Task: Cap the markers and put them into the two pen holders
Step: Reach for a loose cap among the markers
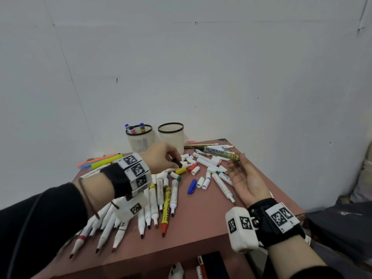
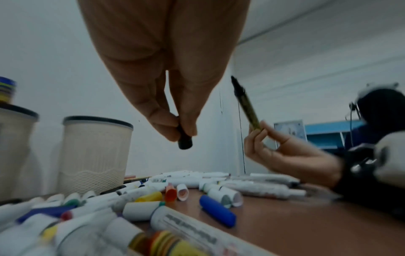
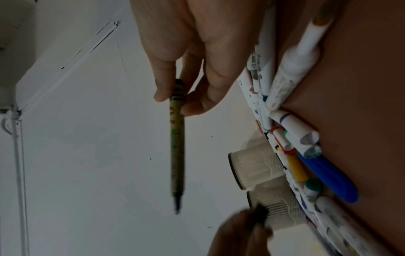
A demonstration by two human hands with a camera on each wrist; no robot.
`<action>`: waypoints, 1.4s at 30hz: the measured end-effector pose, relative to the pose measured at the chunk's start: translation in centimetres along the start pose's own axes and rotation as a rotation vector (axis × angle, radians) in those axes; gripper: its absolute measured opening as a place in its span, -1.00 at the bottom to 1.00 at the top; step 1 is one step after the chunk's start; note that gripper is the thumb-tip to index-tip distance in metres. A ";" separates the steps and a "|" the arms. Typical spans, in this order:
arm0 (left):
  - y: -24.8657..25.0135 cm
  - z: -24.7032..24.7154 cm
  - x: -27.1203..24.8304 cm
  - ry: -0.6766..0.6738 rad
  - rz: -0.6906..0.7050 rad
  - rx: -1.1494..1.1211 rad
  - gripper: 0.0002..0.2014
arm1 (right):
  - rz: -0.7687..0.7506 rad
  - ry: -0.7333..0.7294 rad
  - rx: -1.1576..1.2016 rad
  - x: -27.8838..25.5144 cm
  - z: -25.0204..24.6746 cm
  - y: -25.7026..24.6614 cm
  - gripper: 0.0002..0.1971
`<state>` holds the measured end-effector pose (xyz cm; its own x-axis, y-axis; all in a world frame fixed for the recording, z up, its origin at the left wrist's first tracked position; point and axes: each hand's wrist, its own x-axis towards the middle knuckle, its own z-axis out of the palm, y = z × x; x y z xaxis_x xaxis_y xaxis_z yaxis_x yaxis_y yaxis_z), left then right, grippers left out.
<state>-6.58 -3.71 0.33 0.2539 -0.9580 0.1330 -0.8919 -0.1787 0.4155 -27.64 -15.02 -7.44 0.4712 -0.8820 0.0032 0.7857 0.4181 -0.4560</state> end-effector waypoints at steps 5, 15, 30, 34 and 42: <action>0.0 -0.7 -4.8 0.163 -0.043 -0.190 -0.87 | -0.032 0.002 0.050 -1.1 1.1 -0.3 -0.72; 1.0 0.2 -12.1 0.487 -0.048 -0.780 -0.88 | -0.063 -0.100 -0.061 -5.1 4.0 1.3 -0.90; 1.1 2.3 -18.7 0.572 -0.126 -1.239 -0.86 | -0.346 -0.201 -0.321 -12.4 5.7 4.4 -0.80; 1.4 2.3 -19.5 0.556 -0.119 -1.280 -0.88 | -0.366 -0.205 -0.347 -13.0 5.9 5.0 -0.81; 2.0 2.3 -20.7 0.534 -0.066 -1.305 -0.78 | -0.375 -0.280 -0.344 -14.2 6.2 5.2 -0.76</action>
<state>-14.49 15.26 -3.70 0.6531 -0.7043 0.2784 0.0358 0.3959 0.9176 -27.71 1.04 -4.34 0.3110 -0.8454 0.4343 0.7659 -0.0476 -0.6412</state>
